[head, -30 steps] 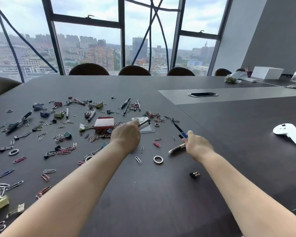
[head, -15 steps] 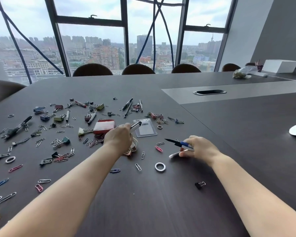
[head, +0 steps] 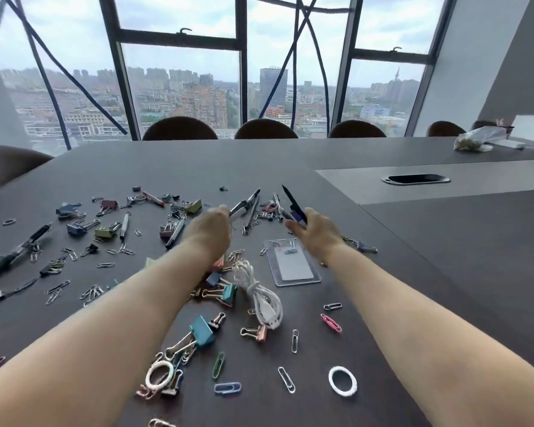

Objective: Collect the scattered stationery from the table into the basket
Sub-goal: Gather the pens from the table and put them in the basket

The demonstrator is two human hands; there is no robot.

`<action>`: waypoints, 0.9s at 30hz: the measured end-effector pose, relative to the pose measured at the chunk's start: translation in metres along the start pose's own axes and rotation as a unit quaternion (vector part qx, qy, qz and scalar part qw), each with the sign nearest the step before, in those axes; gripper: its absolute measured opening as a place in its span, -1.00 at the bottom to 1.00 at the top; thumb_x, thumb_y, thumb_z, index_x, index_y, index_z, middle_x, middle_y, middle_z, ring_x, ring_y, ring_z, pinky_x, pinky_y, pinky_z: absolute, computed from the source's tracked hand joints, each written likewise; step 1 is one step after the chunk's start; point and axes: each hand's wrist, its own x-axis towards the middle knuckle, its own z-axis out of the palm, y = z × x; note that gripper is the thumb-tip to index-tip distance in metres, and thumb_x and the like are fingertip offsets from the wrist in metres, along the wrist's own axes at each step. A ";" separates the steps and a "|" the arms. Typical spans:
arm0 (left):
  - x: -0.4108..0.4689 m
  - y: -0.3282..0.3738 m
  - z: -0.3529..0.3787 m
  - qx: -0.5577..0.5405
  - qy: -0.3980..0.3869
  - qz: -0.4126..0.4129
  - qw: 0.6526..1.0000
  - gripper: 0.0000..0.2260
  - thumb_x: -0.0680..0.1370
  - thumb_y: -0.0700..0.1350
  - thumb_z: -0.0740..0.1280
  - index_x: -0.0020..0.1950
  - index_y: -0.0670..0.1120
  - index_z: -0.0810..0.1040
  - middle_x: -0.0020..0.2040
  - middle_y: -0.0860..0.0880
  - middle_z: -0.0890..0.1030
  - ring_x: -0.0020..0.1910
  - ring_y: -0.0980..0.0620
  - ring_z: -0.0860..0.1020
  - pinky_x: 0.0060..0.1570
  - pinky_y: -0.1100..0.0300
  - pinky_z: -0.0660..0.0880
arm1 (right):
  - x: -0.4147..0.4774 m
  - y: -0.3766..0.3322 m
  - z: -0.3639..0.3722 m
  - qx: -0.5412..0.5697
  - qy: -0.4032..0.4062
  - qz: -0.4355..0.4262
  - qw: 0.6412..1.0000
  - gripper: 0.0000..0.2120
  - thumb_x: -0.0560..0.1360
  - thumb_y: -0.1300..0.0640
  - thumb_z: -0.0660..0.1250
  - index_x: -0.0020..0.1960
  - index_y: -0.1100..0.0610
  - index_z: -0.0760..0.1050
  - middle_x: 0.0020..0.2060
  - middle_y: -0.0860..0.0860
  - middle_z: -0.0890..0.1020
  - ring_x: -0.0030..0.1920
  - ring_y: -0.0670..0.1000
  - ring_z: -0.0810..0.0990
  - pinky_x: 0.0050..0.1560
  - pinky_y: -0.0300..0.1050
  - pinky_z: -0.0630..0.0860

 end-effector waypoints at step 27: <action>0.173 -0.006 0.067 -0.074 -0.063 -0.056 0.994 -0.72 0.58 -0.03 0.22 0.13 -0.23 0.49 0.14 -0.21 0.55 0.15 -0.18 0.50 0.02 0.08 0.43 | 0.173 0.048 0.045 -0.124 -0.031 0.200 0.972 -0.67 0.46 0.08 0.32 0.16 0.22 0.44 0.14 0.18 0.56 0.16 0.18 0.53 0.03 -0.11 0.44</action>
